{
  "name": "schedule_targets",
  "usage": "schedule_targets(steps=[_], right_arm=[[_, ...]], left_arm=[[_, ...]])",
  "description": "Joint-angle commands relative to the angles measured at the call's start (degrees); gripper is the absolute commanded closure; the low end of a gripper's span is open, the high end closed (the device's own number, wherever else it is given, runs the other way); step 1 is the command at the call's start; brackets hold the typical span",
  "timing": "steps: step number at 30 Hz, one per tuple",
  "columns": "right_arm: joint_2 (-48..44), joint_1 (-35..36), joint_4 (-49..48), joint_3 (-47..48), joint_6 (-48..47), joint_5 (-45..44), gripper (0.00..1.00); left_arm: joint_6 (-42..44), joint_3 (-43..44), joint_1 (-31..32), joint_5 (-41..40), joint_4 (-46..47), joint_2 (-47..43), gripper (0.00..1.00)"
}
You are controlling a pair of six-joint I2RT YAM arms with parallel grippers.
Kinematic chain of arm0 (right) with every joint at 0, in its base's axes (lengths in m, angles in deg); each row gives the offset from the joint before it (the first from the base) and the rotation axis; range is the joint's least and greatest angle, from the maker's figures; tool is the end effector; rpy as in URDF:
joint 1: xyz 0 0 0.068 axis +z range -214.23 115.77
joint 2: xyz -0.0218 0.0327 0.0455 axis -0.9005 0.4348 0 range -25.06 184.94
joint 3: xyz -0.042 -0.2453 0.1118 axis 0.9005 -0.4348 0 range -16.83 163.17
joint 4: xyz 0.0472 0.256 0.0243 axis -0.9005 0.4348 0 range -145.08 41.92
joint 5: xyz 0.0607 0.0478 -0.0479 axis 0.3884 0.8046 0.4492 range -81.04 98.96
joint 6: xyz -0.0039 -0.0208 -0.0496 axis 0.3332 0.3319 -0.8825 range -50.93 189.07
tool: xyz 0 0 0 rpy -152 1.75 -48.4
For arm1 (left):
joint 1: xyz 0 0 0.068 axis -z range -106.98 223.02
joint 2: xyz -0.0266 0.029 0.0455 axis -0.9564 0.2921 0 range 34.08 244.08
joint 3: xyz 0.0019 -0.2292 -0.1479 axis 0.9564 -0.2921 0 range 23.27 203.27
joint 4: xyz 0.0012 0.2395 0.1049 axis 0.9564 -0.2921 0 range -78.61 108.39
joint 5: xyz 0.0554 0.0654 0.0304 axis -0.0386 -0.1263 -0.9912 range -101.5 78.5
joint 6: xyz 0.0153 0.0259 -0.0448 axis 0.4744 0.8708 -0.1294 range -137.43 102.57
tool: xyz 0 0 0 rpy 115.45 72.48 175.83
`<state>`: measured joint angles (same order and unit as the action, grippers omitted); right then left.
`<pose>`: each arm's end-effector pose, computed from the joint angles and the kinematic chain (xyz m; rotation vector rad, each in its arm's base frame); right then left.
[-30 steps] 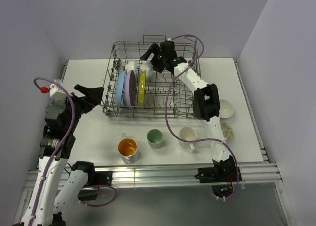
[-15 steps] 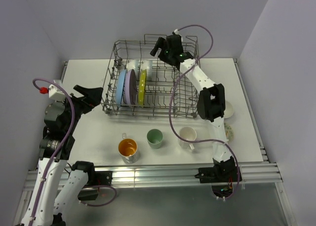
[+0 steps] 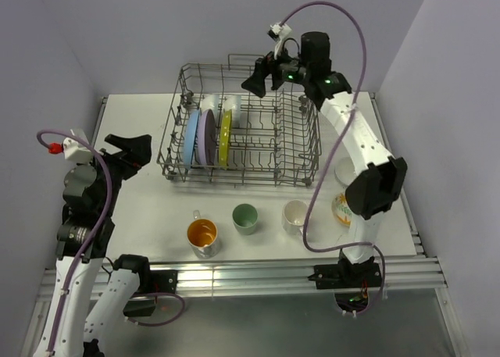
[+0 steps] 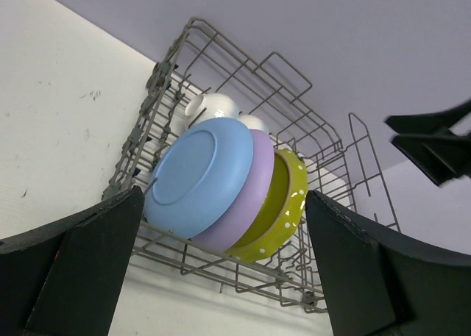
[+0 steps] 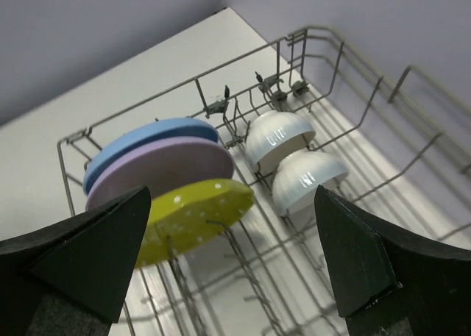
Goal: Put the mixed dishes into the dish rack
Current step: Insert the bowl into the dish rack, then grab a bowl with the right arm
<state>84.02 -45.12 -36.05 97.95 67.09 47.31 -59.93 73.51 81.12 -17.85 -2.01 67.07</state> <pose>0.4116 0.1659 0.4235 -0.7980 1.6421 0.8127 0.1233 -0.0135 0.3812 -0.5726 1.5559 -0.5866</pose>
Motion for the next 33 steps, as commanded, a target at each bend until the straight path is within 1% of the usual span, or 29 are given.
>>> schedule_targets(steps=[1,4,5,6,7,9,10,11,13,14,15,16,17,18,19,21,24,26,27,29,33], right_arm=[[-7.3,-3.5,9.0,-1.0,-15.6,3.9,0.0],[-14.0,-7.4,10.8,-7.0,-17.8,1.4,0.0],[-15.8,-8.3,11.1,-10.8,-18.7,0.3,0.0],[-19.7,-9.2,11.1,-12.6,-19.4,-1.2,0.0],[-21.5,-10.1,11.1,-14.5,-19.7,-4.3,0.0],[-25.8,-14.3,10.3,-18.9,-17.5,-6.8,0.0],[-27.1,-16.1,10.2,-20.2,-14.3,-8.4,0.0],[-29.4,-20.8,10.0,-23.0,-12.8,-8.6,0.0],[-31.6,-25.1,9.9,-25.8,-9.2,-9.3,0.02],[-32.4,-26.9,10.9,-27.0,-8.3,-11.1,0.02],[-33.7,-30.3,11.7,-28.7,-7.8,-11.6,0.04],[-34.1,-31.8,12.6,-29.5,-6.4,-12.9,0.05],[-34.4,-33.1,15.2,-30.6,-5.8,-16.7,0.07],[-34.2,-35.0,16.7,-31.0,-5.3,-18.6,0.08],[-34.0,-36.1,18.2,-31.7,-5.8,-19.4,0.09],[-33.8,-39.1,21.3,-34.3,-6.3,-19.4,0.16],[-34.2,-40.5,22.5,-38.9,-9.3,-19.7,0.18],[-32.5,-40.5,25.1,-40.9,-13.1,-19.6,0.18],[-31.6,-40.5,26.0,-41.4,-14.4,-19.5,0.21],[-28.7,-40.5,29.0,-42.3,-19.4,-18.5,0.25],[-26.5,-40.2,32.3,-44.0,-28.9,-14.4,0.25]], left_arm=[[0.1,2.1,0.2,-1.6,2.2,-1.2,0.01],[0.4,2.8,0.2,-0.8,2.1,-1.0,0.01],[0.7,3.2,0.2,-0.4,2.0,-0.7,0.01],[0.8,3.3,0.2,0.2,2.3,-0.7,0.01],[0.9,3.4,0.2,1.4,2.6,-0.5,0.01],[1.4,3.5,0.2,2.9,3.2,0.2,0.01],[1.5,3.6,0.2,4.6,3.3,0.6,0.01],[1.8,3.7,0.2,5.3,3.4,1.3,0.01],[2.0,4.1,0.2,7.0,2.8,1.9,0.01],[2.1,4.4,0.2,7.6,2.7,2.2,0.01],[2.1,4.5,0.2,8.1,2.6,2.3,0.01],[2.1,4.6,0.2,8.6,2.4,2.4,0.01],[2.0,4.3,0.2,9.5,2.4,2.2,0.01],[2.0,4.3,0.2,9.9,2.4,2.1,0.01],[2.0,3.8,0.2,10.2,2.5,1.8,0.01],[1.8,3.5,0.2,10.9,2.5,1.2,0.01],[1.6,3.1,0.2,11.4,2.2,0.5,0.01],[1.5,2.8,0.2,11.5,2.0,-0.1,0.01],[1.5,2.7,0.2,11.4,1.9,-0.4,0.01],[1.3,2.3,0.2,11.2,1.9,-1.2,0.01],[1.3,2.2,0.2,10.4,0.7,-2.1,0.01]])
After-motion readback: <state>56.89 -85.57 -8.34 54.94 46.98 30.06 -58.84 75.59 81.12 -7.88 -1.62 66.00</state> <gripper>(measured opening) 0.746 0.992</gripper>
